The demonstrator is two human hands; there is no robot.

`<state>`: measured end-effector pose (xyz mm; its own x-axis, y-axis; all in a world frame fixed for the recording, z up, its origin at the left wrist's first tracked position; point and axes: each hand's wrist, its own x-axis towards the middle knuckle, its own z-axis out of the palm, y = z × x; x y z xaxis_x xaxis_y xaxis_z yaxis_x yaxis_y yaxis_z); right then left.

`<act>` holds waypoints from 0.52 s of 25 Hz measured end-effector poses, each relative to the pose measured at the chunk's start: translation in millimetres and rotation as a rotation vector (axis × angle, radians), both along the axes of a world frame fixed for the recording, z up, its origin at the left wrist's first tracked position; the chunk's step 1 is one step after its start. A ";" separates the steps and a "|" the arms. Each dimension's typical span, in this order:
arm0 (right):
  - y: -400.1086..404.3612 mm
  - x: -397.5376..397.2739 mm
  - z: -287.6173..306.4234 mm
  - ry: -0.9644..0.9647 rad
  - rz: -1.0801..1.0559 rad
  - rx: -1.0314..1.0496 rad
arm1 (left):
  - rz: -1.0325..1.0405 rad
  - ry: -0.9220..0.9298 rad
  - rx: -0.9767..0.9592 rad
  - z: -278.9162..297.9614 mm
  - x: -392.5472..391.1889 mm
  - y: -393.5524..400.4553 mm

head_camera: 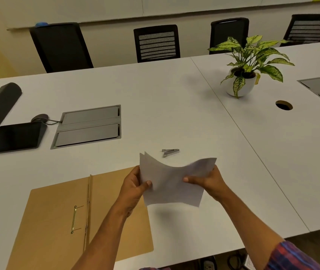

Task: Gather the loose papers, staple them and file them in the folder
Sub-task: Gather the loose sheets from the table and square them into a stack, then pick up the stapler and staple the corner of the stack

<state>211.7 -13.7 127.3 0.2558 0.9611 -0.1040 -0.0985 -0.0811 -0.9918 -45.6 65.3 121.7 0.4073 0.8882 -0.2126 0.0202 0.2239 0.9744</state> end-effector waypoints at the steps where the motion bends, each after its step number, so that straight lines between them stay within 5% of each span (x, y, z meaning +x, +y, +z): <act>1: -1.1 -1.4 -3.1 -0.027 -0.004 0.043 | 0.040 0.025 0.006 1.0 -0.6 -3.8; 9: -7.3 -0.3 -60.1 -0.051 0.060 -0.151 | 0.211 0.227 0.049 -10.0 -7.3 -22.2; 13: 32.4 16.7 -65.4 0.049 -0.145 -0.304 | 0.290 0.284 0.072 -10.9 -9.8 -20.0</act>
<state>228.4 18.7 61.9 0.3747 0.8382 -0.3963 -0.1778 -0.3546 -0.9180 -55.5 45.2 110.8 0.0723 0.9743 -0.2135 0.2367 0.1911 0.9526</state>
